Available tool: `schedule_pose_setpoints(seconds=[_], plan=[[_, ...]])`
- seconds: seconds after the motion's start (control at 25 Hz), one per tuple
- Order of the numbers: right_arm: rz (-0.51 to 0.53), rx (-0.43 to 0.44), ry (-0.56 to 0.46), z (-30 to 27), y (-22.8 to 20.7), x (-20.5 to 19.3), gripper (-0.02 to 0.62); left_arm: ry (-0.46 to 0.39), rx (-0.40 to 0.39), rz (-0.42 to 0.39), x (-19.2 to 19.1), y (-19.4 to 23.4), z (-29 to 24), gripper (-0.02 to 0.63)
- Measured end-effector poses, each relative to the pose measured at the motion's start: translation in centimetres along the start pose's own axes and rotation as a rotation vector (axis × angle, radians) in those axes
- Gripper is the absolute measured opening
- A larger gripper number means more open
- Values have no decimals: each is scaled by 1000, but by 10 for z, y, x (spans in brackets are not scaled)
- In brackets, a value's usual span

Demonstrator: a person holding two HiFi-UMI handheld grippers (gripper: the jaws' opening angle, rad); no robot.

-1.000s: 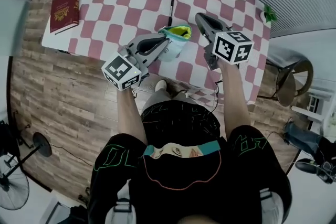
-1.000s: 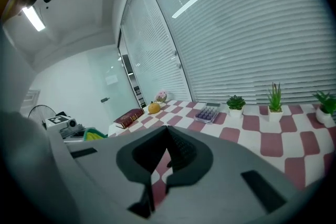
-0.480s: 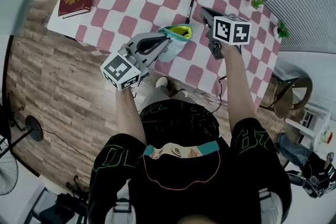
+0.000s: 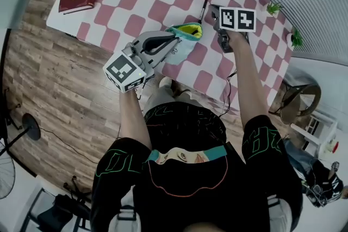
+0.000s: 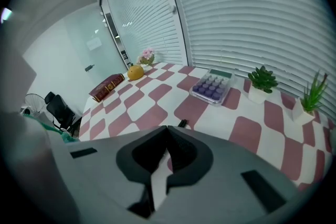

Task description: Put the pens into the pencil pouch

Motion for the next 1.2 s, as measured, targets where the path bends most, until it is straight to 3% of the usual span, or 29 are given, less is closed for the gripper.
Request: schedule_pose_setpoints(seconds=[0.32,0.48,0.96,1.2], plan=[[-27,-12,66,-23,-24,7,12,-5,-18,-7,4,6,-7,-2],[-45,-13,116,-37,-31,11,92,-5,-16,-5,5,7,-8,-2],[-129,-73,253,-64,-46,17,83,-2,-40,4,3,10,-12,-2],[-162,-78,233,-60,-49,16,57,3,-48,1,3,6,-14,-2]])
Point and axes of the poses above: the fingertips, and each gripper's own axes: z backward along the fingers, y to its left, x out of its top, the point moved 8 cm from there along z, backward along the fingers, and after that the axes turned 14 degrees about x, right-handed, at the moved point
